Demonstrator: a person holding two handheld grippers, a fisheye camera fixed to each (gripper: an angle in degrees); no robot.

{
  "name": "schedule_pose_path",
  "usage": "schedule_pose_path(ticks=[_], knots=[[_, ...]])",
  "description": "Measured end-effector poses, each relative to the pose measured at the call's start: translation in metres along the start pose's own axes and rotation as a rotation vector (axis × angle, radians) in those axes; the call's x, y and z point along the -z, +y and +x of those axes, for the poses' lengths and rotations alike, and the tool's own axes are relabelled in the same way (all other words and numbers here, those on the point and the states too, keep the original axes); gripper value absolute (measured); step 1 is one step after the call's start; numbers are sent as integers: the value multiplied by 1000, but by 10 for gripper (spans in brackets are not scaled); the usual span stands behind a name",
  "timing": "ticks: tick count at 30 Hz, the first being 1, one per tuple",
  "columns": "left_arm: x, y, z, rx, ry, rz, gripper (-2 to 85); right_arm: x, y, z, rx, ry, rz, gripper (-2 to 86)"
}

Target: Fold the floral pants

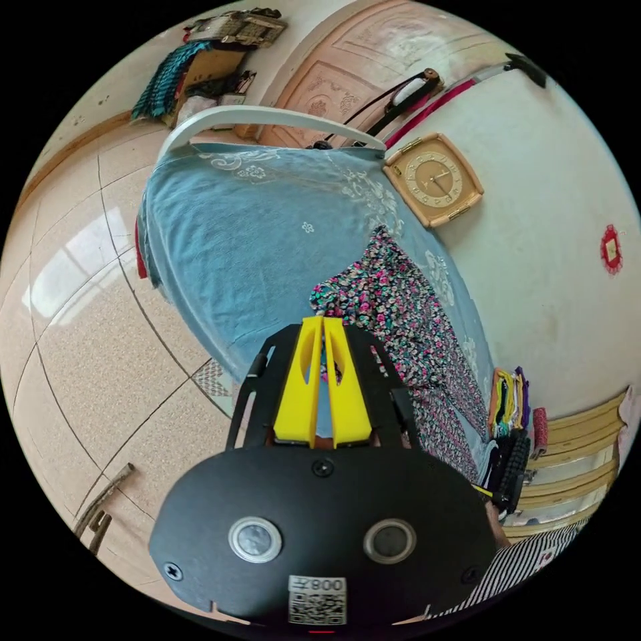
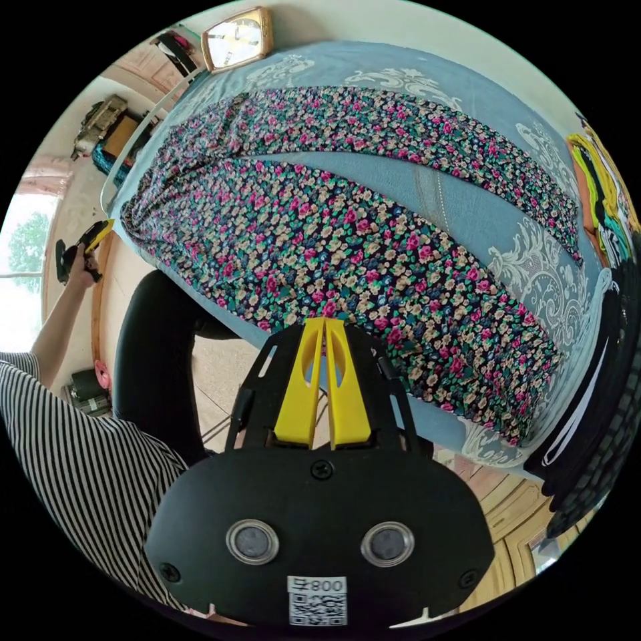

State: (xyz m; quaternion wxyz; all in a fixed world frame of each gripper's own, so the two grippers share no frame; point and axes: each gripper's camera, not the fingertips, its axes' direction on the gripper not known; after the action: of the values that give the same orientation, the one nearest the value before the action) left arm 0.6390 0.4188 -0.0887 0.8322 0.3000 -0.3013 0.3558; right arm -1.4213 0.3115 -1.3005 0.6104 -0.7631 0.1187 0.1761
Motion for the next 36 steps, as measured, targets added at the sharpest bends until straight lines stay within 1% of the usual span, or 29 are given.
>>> schedule_pose_path(ticks=[2,4,6,7,8,9,10,11,12,14,16,18,20,24,27,31,34,36], knots=[[-2,-3,16,-71,61,0,3,25,-3,-2,-3,-32,79,1],[-13,-7,34,-149,91,-39,3,36,-13,-13,36,-14,113,1],[-42,-13,51,-213,53,-146,3,36,-30,-28,98,28,117,1],[-52,-15,54,-230,34,-190,3,30,-44,-37,132,48,89,1],[-71,-17,58,-253,-34,-292,3,18,-56,-42,169,56,46,1],[-71,-21,60,-236,0,-245,3,11,-62,-44,188,67,13,1],[-70,-25,60,-210,25,-250,3,4,-69,-45,192,88,-21,1],[-65,-33,64,-208,77,-248,4,13,-73,-43,195,71,-11,1],[-56,-39,72,-233,107,-196,5,18,-74,-42,195,62,-9,1],[-45,-53,86,-284,124,-151,6,39,-82,-34,189,17,45,2],[-44,-70,104,-339,149,-128,9,53,-99,-27,181,13,84,4],[-56,-98,133,-424,151,-135,17,65,-125,-21,186,-10,130,6],[-71,-121,157,-465,124,-151,24,80,-172,-17,211,-34,181,13],[-107,-174,213,-548,127,-186,48,102,-249,-22,263,-38,241,35],[-131,-210,253,-619,81,-234,69,116,-309,-30,292,-30,265,62],[-152,-245,292,-690,-21,-277,84,126,-379,-45,354,-31,227,88],[-163,-269,322,-768,-131,-312,92,135,-414,-59,408,-14,226,92],[-170,-283,342,-848,-258,-342,96,140,-432,-67,428,24,227,94]])
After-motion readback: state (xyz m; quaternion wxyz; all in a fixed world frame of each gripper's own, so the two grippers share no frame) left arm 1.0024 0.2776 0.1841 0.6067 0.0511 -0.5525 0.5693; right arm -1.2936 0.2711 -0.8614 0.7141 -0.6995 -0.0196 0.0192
